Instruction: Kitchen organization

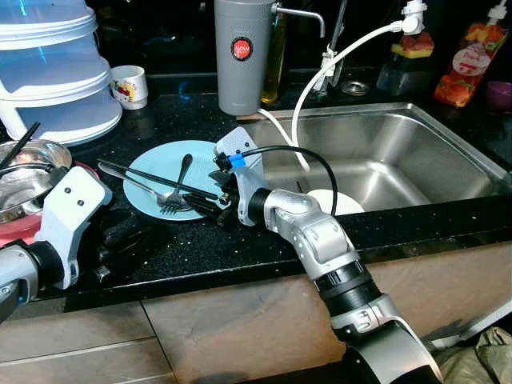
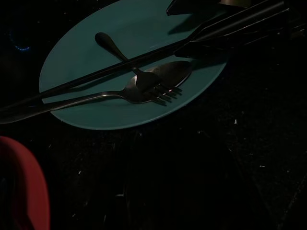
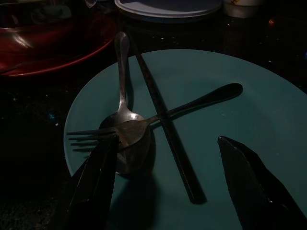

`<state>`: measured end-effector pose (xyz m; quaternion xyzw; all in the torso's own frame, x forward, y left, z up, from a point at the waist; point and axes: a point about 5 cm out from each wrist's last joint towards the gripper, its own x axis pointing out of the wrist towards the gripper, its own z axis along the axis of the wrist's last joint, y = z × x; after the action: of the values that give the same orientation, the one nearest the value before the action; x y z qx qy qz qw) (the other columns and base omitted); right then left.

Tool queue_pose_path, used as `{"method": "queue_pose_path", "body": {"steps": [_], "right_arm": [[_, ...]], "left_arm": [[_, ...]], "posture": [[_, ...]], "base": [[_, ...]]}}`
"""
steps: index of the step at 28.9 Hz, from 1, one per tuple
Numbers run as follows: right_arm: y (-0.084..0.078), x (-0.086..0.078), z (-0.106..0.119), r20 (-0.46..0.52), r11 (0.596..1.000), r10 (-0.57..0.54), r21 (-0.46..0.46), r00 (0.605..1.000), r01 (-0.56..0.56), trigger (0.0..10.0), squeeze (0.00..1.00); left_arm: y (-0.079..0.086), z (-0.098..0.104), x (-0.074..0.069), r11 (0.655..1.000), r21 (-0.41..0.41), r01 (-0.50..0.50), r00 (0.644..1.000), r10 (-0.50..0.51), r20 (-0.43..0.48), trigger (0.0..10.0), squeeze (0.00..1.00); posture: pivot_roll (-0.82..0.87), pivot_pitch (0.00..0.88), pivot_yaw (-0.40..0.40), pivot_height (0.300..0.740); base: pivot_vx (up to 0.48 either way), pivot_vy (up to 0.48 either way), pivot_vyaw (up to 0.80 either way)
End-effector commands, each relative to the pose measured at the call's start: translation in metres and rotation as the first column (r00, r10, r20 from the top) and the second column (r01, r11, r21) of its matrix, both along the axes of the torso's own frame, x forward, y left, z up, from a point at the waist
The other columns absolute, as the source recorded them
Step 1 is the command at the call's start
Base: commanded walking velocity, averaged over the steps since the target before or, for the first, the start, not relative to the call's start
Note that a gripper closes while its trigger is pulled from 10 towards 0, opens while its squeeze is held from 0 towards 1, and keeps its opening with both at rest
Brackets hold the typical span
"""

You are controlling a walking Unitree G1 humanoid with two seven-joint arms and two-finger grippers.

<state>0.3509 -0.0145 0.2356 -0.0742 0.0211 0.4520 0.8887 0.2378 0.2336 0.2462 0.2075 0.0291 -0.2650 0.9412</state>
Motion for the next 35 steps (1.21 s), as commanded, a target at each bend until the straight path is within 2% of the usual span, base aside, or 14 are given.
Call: {"method": "queue_pose_path", "body": {"steps": [1,4,7,9,17,27,28,30,31,34,35], "right_arm": [[0.000,0.000,-0.001,-0.002,1.000,0.001,0.002,1.000,-0.001,10.0,0.00],[0.001,0.001,-0.001,-0.002,1.000,0.002,0.000,1.000,-0.002,10.0,0.00],[0.014,0.009,-0.013,-0.070,0.996,0.051,-0.064,0.996,-0.055,10.0,0.00],[0.016,0.011,-0.014,-0.079,0.996,0.054,-0.066,0.995,-0.060,10.0,0.00],[0.027,0.019,-0.004,-0.049,0.999,0.033,-0.026,0.998,-0.034,10.0,0.00],[0.029,0.022,-0.003,-0.044,0.995,0.068,-0.066,0.997,-0.070,10.0,0.00],[0.029,0.022,-0.004,-0.047,0.994,0.074,-0.074,0.996,-0.077,6.2,0.00],[0.029,0.022,-0.004,-0.047,0.994,0.074,-0.074,0.996,-0.077,6.2,0.00],[0.029,0.022,-0.006,-0.055,0.990,0.088,-0.102,0.995,-0.093,1.5,0.00],[0.028,0.022,-0.007,-0.063,0.986,0.098,-0.127,0.993,-0.106,1.5,0.00],[0.028,0.022,-0.010,-0.078,0.982,0.104,-0.152,0.991,-0.115,3.8,0.00]], "left_arm": [[-0.003,0.001,-0.001,1.000,0.000,0.018,1.000,-0.018,0.013,10.0,0.00],[-0.004,0.000,-0.001,1.000,0.000,0.019,1.000,-0.019,0.012,10.0,0.00],[-0.011,-0.001,0.000,0.999,-0.019,0.050,0.999,-0.050,0.012,10.0,0.00],[-0.012,-0.001,0.001,0.998,-0.022,0.055,0.998,-0.055,0.013,10.0,0.00],[-0.018,0.002,0.005,0.997,-0.030,0.065,0.998,-0.064,0.022,10.0,0.00],[-0.019,0.004,0.005,0.997,-0.032,0.069,0.997,-0.068,0.028,10.0,0.00],[-0.019,0.004,0.005,0.997,-0.033,0.069,0.997,-0.068,0.027,10.0,0.00],[-0.019,0.004,0.005,0.997,-0.033,0.069,0.997,-0.068,0.027,10.0,0.00],[-0.019,0.005,0.005,0.997,-0.034,0.072,0.997,-0.071,0.027,10.0,0.00],[-0.019,0.005,0.005,0.997,-0.035,0.074,0.997,-0.073,0.026,10.0,0.00],[-0.019,0.005,0.005,0.996,-0.036,0.077,0.997,-0.076,0.026,10.0,0.00]], "posture": [[0.08,0.082,-0.047,0.740],[0.08,0.079,-0.048,0.740],[0.08,0.088,-0.050,0.740],[0.08,0.088,-0.050,0.740],[0.07,0.097,-0.044,0.740],[0.07,0.100,-0.045,0.740],[0.07,0.098,-0.044,0.740],[0.07,0.098,-0.044,0.740],[0.07,0.096,-0.044,0.740],[0.07,0.096,-0.044,0.740],[0.07,0.095,-0.045,0.740]], "base": [[0.000,0.000,0.00],[0.000,0.000,0.00],[0.000,0.000,0.00],[0.000,0.000,0.00],[0.000,0.000,0.00],[0.000,0.000,0.00],[0.000,0.000,0.00],[0.000,0.000,0.00],[0.000,0.000,0.00],[0.000,0.000,0.00],[0.000,0.000,0.00]]}}
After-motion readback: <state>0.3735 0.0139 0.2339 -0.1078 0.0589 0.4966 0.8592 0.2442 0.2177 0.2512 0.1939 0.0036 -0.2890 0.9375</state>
